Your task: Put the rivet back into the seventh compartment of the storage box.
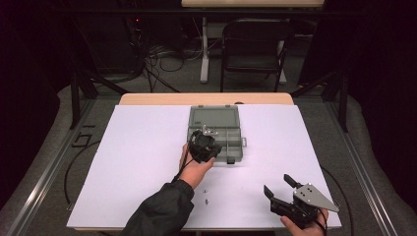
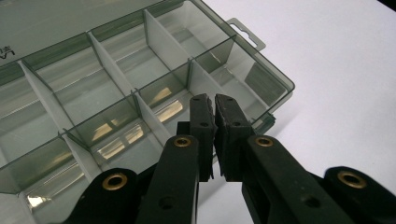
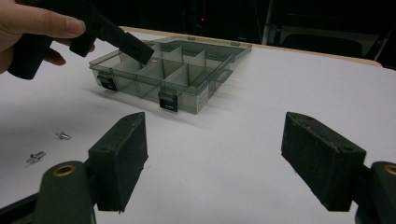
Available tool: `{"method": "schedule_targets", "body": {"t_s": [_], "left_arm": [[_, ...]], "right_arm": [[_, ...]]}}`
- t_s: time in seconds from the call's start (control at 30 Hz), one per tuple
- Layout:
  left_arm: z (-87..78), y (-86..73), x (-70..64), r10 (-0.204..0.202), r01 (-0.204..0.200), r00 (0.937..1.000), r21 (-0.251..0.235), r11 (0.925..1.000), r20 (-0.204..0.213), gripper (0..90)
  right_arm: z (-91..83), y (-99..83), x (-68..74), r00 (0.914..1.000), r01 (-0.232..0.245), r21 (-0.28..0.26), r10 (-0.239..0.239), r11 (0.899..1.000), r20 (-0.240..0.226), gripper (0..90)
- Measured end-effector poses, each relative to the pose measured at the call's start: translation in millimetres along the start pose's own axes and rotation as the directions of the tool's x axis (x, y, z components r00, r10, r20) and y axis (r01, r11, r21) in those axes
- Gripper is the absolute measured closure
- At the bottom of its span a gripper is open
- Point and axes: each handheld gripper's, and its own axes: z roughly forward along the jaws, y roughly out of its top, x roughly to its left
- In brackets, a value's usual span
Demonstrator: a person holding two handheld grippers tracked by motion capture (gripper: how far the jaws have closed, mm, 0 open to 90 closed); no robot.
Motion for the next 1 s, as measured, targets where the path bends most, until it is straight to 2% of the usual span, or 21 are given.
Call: {"method": "schedule_targets", "body": {"t_s": [0.27,0.43,0.6,0.73,0.77,0.83,0.87,0.93,1.0], "left_arm": [[9.2,-1.0,2.6,-0.024,0.024,0.9997,0.01,0.9997,-0.01,86.2],[11.1,-0.2,6.0,-0.045,0.045,0.999,0.002,0.999,0.002,86.1],[11.6,-0.3,7.3,-0.044,0.044,0.9989,0.005,0.999,0.014,84.6],[9.1,0.1,5.7,-0.038,0.038,0.999,-0.007,0.9992,0.023,76.2],[8.3,0.0,4.1,-0.047,0.047,0.9986,-0.016,0.9988,0.024,73.6],[5.4,0.3,4.0,-0.033,0.034,0.9991,-0.031,0.999,0.026,67.7],[4.2,0.3,3.5,-0.041,0.042,0.9987,-0.039,0.9983,0.031,64.7],[1.2,0.5,4.0,-0.029,0.03,0.9988,-0.052,0.9982,0.039,59.2],[-1.8,0.8,4.4,-0.006,0.007,0.9997,-0.063,0.998,0.023,53.5]], "right_arm": [[0.0,0.0,0.1,1.0,0.0,0.0,0.0,1.0,-0.001,22.4],[0.3,0.0,-0.5,1.0,-0.002,-0.002,0.002,1.0,0.0,22.4],[0.8,0.0,-0.2,1.0,-0.004,-0.001,0.004,1.0,-0.006,22.4],[1.1,-0.1,-0.1,1.0,-0.005,0.001,0.005,1.0,-0.005,22.4],[1.0,-0.1,-0.1,1.0,-0.006,0.001,0.006,1.0,-0.005,22.4],[0.9,-0.1,-0.5,1.0,-0.003,-0.002,0.003,1.0,-0.004,22.4],[0.8,-0.1,-0.6,1.0,-0.004,-0.001,0.004,1.0,-0.003,22.4],[0.8,-0.1,-0.8,1.0,-0.004,-0.001,0.004,1.0,-0.002,22.4],[0.9,-0.1,-0.8,1.0,-0.003,-0.001,0.003,1.0,-0.002,22.4]]}}
